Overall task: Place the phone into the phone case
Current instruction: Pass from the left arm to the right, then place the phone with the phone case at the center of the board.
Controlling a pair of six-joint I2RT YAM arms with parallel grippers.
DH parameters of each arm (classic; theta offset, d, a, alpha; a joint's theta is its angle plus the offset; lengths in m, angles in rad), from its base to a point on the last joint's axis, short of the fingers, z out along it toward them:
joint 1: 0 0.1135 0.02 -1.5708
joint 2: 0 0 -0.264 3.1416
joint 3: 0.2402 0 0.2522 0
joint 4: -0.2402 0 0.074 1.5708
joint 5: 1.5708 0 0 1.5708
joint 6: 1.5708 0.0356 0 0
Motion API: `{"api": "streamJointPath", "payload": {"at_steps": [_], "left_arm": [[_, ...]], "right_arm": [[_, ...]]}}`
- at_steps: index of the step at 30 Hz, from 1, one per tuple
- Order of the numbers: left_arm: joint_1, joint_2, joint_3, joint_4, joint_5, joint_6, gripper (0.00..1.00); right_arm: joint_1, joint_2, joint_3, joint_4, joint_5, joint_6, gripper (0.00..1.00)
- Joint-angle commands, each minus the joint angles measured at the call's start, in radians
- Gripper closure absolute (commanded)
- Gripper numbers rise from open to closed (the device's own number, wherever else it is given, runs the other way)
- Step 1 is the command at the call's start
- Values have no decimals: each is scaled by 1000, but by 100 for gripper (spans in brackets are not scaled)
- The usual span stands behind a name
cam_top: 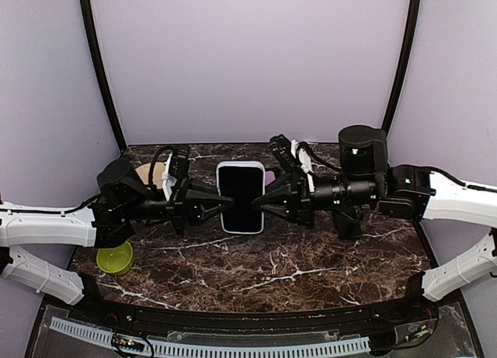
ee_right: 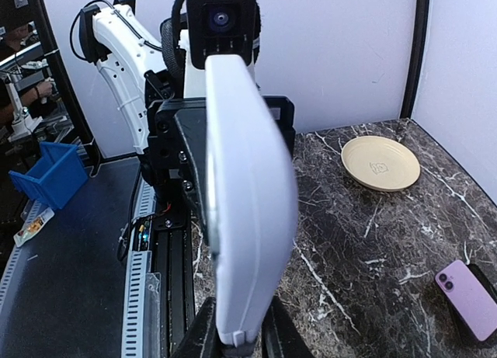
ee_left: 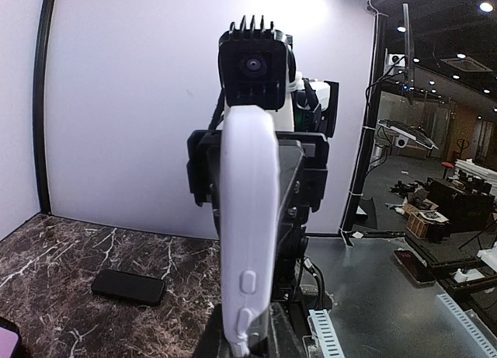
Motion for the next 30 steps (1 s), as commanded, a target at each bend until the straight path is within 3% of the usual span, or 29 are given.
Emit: {"api": "streamJointPath", "payload": {"at_steps": [1, 3, 6, 8, 9, 11, 13, 16, 19, 23, 30], "left_arm": [[-6, -9, 2, 108, 30, -18, 100], [-5, -8, 2, 108, 30, -19, 100], [-5, -9, 6, 89, 14, -9, 100], [-6, -8, 13, 50, -30, 6, 80], [-5, -9, 21, 33, -93, 13, 55], [-6, -11, 37, -45, -236, 41, 27], [-6, -14, 50, -117, -397, 77, 15], [-5, -19, 66, -207, -570, 132, 7], [-6, -15, 87, -255, -681, 165, 6], [-5, 5, 109, -307, -729, 164, 6], [-6, 31, 146, -378, -740, 172, 6]], "right_arm": [[-11, 14, -10, 87, 0, 33, 92], [-11, 18, -7, 89, 0, 37, 100], [-19, 19, 0, 77, 31, 50, 100], [-40, 14, 3, 51, 66, 74, 100], [-57, 12, 5, 33, 81, 93, 100], [-106, 8, 3, -8, 95, 135, 100], [-158, 8, 2, -75, 91, 174, 100], [-233, 16, 5, -189, 85, 219, 100], [-317, 50, 15, -307, 50, 257, 100], [-421, 116, 18, -419, 4, 270, 100], [-564, 260, 17, -469, -72, 253, 100]]}}
